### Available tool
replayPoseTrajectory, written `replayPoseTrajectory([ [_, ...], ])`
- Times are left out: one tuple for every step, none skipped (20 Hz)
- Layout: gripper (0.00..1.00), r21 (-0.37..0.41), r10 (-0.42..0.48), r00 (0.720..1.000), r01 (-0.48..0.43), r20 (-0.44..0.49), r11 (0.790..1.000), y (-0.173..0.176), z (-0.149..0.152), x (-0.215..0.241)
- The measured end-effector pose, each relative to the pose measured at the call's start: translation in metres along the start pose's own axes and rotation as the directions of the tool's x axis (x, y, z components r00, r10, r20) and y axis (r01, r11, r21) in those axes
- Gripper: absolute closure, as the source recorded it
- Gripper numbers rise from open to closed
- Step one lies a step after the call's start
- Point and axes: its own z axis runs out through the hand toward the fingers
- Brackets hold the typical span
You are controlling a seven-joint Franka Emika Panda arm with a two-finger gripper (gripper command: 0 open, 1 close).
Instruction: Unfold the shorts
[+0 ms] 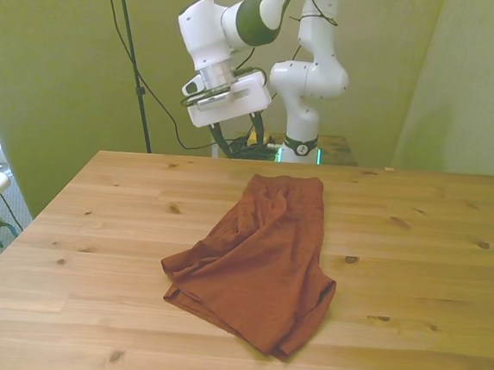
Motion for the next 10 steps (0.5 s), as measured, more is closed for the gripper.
replayPoseTrajectory([
  [0.00, 0.012, 0.002, 1.000, -0.002, 0.008, 1.000, 0.001, 0.003, 0.007],
  [0.00, 0.025, 0.001, 1.000, -0.001, 0.016, 1.000, 0.001, 0.006, 0.013],
  [0.00, 0.036, -0.002, 1.000, 0.001, 0.024, 0.999, 0.000, 0.009, 0.016],
  [0.00, 0.044, -0.005, 0.999, 0.003, 0.034, 0.999, 0.000, 0.012, 0.019],
  [0.00, 0.053, -0.007, 0.999, 0.004, 0.044, 0.999, 0.000, 0.016, 0.020],
  [0.00, 0.060, -0.010, 0.998, 0.007, 0.057, 0.998, 0.000, 0.020, 0.021],
  [0.00, 0.065, -0.015, 0.997, 0.010, 0.071, 0.998, 0.000, 0.024, 0.021],
  [0.00, 0.074, -0.021, 0.996, 0.014, 0.083, 0.997, -0.001, 0.027, 0.021],
  [0.00, 0.079, -0.026, 0.995, 0.019, 0.096, 0.997, -0.002, 0.031, 0.020],
  [0.00, 0.080, -0.030, 0.994, 0.022, 0.107, 0.997, -0.003, 0.034, 0.019],
])
